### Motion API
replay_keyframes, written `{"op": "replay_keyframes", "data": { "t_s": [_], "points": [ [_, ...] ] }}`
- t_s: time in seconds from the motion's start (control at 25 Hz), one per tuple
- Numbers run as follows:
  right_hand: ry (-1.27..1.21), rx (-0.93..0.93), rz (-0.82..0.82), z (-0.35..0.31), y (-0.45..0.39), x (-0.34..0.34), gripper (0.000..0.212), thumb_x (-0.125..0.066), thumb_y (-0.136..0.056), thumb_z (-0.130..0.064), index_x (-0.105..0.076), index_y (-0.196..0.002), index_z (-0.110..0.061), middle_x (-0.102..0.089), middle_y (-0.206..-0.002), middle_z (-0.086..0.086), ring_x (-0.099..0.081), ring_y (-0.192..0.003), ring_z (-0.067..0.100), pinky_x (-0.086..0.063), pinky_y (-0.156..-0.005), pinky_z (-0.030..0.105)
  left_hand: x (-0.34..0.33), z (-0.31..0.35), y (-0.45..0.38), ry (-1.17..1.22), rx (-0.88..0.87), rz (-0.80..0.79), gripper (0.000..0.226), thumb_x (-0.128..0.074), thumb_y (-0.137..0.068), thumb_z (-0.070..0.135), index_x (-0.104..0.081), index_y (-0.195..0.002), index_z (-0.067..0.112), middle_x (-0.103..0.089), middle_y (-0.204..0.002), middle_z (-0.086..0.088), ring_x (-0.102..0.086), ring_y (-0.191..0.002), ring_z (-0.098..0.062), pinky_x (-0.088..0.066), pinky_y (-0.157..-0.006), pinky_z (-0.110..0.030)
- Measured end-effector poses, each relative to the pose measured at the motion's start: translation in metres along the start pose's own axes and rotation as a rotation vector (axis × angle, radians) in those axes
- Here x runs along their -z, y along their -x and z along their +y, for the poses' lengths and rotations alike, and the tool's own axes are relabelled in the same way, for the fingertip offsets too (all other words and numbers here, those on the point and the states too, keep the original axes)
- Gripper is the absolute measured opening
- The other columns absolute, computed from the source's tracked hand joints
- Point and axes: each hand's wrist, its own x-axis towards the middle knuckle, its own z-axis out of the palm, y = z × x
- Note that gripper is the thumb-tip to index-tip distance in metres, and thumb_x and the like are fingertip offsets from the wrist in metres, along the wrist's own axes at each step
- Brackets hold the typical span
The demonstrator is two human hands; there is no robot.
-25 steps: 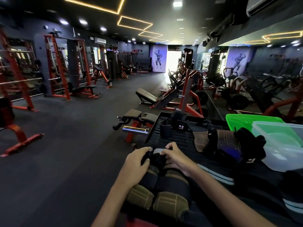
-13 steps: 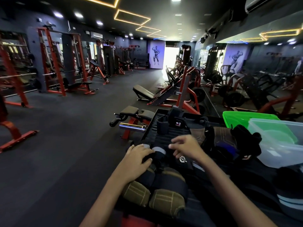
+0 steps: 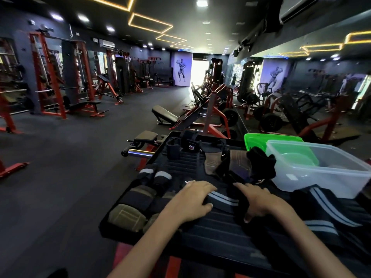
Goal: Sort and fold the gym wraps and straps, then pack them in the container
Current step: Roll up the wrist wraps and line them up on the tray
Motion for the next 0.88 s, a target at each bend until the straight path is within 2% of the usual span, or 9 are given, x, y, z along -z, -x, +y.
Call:
{"op": "replay_keyframes", "data": {
  "t_s": [0.08,0.16,0.28,0.4,0.48,0.6,0.68,0.8,0.88],
  "points": [
    [-0.024,0.010,0.083,0.019,0.001,-0.003,0.096,-0.080,-0.062,-0.034,-0.028,-0.140,-0.019,-0.043,-0.139,0.008,-0.042,-0.128,0.026,-0.033,-0.103,0.036,-0.013,0.026,-0.011,-0.001,-0.009,-0.045,0.067,-0.058,-0.089,0.024,-0.025,-0.147,0.015,-0.028,-0.151,-0.001,-0.026,-0.138,-0.018,-0.012,-0.115,-0.029],
    [-0.200,0.139,0.193,0.031,0.006,-0.009,0.082,-0.077,-0.056,-0.035,-0.044,-0.128,-0.015,-0.053,-0.127,0.009,-0.051,-0.115,0.023,-0.040,-0.090,0.024,-0.030,0.048,-0.024,-0.016,-0.002,-0.093,0.081,-0.063,-0.086,0.027,-0.014,-0.149,0.011,-0.019,-0.155,-0.005,-0.020,-0.142,-0.020,-0.012,-0.115,-0.032],
    [-0.575,0.317,0.321,0.040,0.022,-0.014,0.091,-0.086,-0.054,-0.033,-0.042,-0.132,-0.016,-0.050,-0.124,-0.001,-0.048,-0.115,0.013,-0.034,-0.090,0.016,-0.049,0.064,-0.041,-0.019,0.010,-0.025,0.075,-0.056,-0.089,0.017,-0.014,-0.149,0.008,-0.023,-0.154,-0.011,-0.024,-0.141,-0.022,-0.017,-0.114,-0.032],
    [-0.686,0.319,0.176,0.061,0.034,-0.015,0.102,-0.087,-0.054,-0.044,-0.032,-0.138,-0.025,-0.047,-0.130,-0.010,-0.046,-0.120,0.007,-0.037,-0.102,0.024,-0.049,0.059,-0.048,0.033,0.028,0.110,0.063,-0.040,-0.088,-0.003,-0.021,-0.148,0.008,-0.029,-0.152,-0.011,-0.028,-0.140,-0.021,-0.021,-0.113,-0.028],
    [-0.629,0.268,0.066,0.081,0.041,-0.013,0.091,-0.086,-0.055,-0.048,-0.042,-0.131,-0.025,-0.054,-0.127,-0.010,-0.052,-0.117,0.009,-0.040,-0.101,0.026,-0.045,0.050,-0.049,0.044,0.051,0.139,0.068,-0.037,-0.085,-0.009,-0.022,-0.148,0.012,-0.030,-0.152,-0.007,-0.030,-0.139,-0.019,-0.026,-0.111,-0.028],
    [-0.444,0.146,0.002,0.112,0.055,-0.009,0.065,-0.085,-0.058,-0.045,-0.062,-0.109,-0.013,-0.064,-0.105,-0.003,-0.059,-0.102,0.013,-0.046,-0.091,0.027,-0.039,0.034,-0.051,0.040,0.162,0.222,0.074,-0.038,-0.084,-0.009,-0.019,-0.149,0.019,-0.033,-0.151,-0.002,-0.042,-0.130,-0.024,-0.041,-0.098,-0.037],
    [-0.559,0.225,-0.036,0.136,0.067,-0.011,0.058,-0.087,-0.047,-0.052,-0.071,-0.085,-0.012,-0.068,-0.082,0.000,-0.062,-0.081,0.012,-0.049,-0.073,0.024,-0.041,0.027,-0.051,-0.014,0.201,0.227,0.076,-0.039,-0.084,-0.008,-0.016,-0.150,0.020,-0.031,-0.151,-0.002,-0.046,-0.125,-0.027,-0.045,-0.089,-0.039],
    [-0.766,0.269,-0.059,0.164,0.080,-0.012,0.027,-0.086,-0.058,-0.014,-0.072,-0.080,-0.006,-0.074,-0.085,0.013,-0.070,-0.081,0.026,-0.052,-0.070,0.025,-0.045,0.029,-0.053,-0.199,0.292,0.160,0.080,-0.046,-0.085,-0.003,-0.006,-0.150,0.022,-0.021,-0.154,-0.003,-0.042,-0.126,-0.028,-0.047,-0.085,-0.039],
    [-0.661,0.243,0.091,0.169,0.079,-0.011,0.027,-0.078,-0.066,-0.001,-0.070,-0.090,-0.011,-0.074,-0.092,0.004,-0.068,-0.090,0.025,-0.051,-0.075,0.023,-0.045,0.035,-0.055,-0.270,0.304,0.015,0.091,-0.057,-0.082,0.006,0.002,-0.150,0.019,-0.008,-0.157,-0.007,-0.022,-0.139,-0.029,-0.033,-0.106,-0.044]
  ]
}}
